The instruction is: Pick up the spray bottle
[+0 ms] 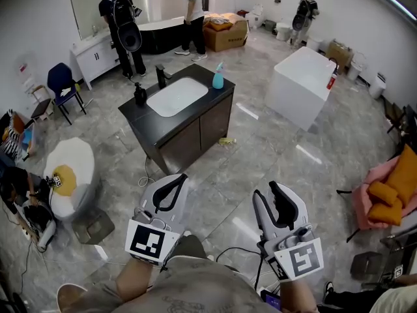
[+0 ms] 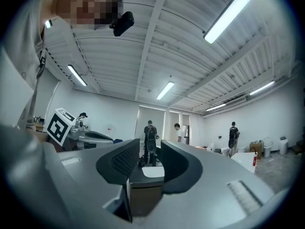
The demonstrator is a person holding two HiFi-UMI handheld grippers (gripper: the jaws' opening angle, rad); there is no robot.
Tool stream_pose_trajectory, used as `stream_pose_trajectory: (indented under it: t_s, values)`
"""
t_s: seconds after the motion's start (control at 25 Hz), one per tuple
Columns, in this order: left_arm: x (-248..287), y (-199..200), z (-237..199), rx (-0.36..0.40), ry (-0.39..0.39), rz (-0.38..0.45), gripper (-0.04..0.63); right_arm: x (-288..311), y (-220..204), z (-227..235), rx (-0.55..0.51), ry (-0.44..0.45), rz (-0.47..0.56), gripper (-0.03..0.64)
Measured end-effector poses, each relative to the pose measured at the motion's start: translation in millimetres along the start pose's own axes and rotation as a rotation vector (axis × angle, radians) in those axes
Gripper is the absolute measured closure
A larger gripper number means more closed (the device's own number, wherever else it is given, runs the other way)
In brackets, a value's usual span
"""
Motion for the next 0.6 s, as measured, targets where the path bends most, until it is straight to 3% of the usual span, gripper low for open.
stream_pose_trajectory:
  t_s: [0.24,0.6]
  values:
    - [9.4,-1.2,-1.9,0.014,-0.012,-0.003,0.595,3.0,-1.4,7.8,0.017,-0.021,0.021,0.4]
    - [49.8,-15.8,-23.6,0.02,-0.022,-0.01,0.595,41.9,-18.2,31.1,0.018,-0.018,-0.01,0.397]
Point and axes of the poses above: the fingertips, and each gripper's own axes: x forward along the fingers, z to its right, y out of its top, the point moved 7 cm from there along -x, backward along the fingers, and after that the axes turned 1 degree about x, right-handed, at the moved point
